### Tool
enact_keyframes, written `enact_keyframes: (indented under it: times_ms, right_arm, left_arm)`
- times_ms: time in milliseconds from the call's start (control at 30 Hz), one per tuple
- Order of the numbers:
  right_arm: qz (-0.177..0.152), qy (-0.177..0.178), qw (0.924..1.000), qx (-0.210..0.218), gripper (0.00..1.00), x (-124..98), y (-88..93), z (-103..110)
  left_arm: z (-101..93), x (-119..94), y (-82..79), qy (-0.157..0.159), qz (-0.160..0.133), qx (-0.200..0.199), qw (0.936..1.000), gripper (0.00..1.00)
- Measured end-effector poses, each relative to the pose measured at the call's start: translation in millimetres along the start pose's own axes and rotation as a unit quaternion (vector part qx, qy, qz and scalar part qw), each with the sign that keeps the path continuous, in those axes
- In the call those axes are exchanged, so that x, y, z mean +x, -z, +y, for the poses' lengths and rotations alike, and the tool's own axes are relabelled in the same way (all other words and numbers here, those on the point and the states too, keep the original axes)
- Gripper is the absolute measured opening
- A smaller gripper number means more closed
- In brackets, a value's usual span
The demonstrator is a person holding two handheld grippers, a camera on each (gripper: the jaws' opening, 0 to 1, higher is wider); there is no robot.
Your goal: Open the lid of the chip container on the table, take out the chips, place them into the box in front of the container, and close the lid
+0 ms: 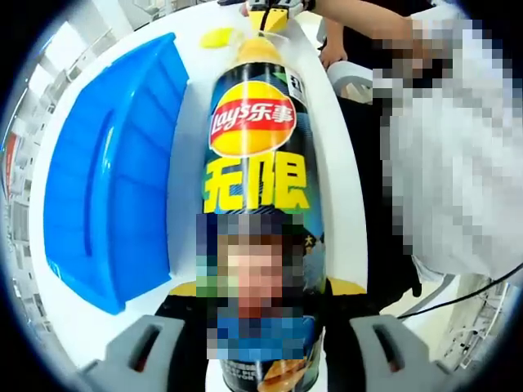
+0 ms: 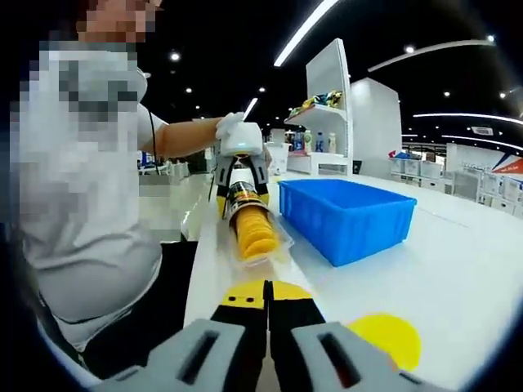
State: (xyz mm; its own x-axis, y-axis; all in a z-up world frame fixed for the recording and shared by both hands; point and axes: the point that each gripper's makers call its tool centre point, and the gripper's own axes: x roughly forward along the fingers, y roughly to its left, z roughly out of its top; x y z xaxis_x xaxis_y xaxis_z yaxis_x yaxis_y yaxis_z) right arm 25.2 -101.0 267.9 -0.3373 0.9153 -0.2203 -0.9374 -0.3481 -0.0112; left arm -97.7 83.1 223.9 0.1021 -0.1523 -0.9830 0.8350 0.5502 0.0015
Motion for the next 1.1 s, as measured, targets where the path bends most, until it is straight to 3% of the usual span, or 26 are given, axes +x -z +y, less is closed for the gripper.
enact_keyframes:
  times_ms: [533,1100]
  right_arm:
    - [-0.022,-0.024,0.9994,0.005,0.01,25,-6.7,2]
    - [-0.028,-0.057,0.998,0.005,0.01,68,-20.8,12]
  left_arm:
    - [-0.6,1,-0.9,0.0,0.002,0.002,1.0,0.55]
    - [-0.9,0,-1.6,-0.001,0.006,0.001,1.0,0.55]
